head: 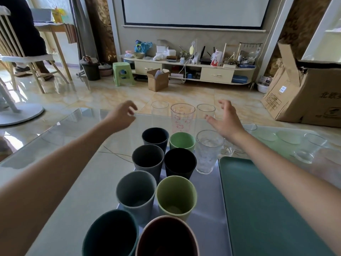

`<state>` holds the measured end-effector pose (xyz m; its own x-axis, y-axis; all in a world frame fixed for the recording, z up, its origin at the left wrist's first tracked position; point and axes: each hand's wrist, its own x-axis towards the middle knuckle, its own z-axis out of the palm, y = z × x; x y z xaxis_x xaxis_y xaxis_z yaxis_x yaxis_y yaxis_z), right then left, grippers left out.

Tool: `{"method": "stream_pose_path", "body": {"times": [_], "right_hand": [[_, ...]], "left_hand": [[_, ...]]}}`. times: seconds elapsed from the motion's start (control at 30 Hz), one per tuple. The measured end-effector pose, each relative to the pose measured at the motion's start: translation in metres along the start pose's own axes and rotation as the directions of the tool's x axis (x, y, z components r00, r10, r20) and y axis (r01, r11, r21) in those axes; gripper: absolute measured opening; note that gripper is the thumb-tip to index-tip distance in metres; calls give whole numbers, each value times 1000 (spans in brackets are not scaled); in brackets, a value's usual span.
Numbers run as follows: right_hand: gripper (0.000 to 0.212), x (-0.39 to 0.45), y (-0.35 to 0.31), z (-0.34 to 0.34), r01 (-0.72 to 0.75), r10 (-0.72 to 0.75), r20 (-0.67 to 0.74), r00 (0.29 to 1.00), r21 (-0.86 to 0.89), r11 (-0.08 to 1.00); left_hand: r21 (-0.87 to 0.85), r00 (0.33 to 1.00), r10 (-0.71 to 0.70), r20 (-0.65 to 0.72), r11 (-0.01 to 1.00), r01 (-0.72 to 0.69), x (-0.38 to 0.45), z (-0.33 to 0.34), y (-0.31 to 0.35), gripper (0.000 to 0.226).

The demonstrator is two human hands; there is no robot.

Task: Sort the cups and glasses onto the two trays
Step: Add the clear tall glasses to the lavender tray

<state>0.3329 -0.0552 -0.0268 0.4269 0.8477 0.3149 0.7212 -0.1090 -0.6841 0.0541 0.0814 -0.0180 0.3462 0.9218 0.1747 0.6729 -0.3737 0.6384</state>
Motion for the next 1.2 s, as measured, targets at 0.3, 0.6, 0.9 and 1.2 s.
{"method": "stream_pose_path", "body": {"times": [0.3, 0.6, 0.9, 1.2], "right_hand": [[106, 68, 3, 21, -30, 114, 272, 956, -296, 955], [81, 82, 28, 29, -14, 65, 243, 968, -208, 978], [74, 49, 28, 29, 41, -40, 12, 999, -11, 999], [71, 38, -18, -29, 174, -154, -223, 963, 71, 982]], "left_hand": [[213, 945, 157, 285, 951, -223, 66, 43, 47, 111], [254, 960, 78, 271, 956, -149, 90, 67, 47, 82], [137, 993, 107, -48, 986, -99, 72, 18, 55, 73], [116, 945, 316, -84, 945, -306, 14, -32, 118, 71]]}}
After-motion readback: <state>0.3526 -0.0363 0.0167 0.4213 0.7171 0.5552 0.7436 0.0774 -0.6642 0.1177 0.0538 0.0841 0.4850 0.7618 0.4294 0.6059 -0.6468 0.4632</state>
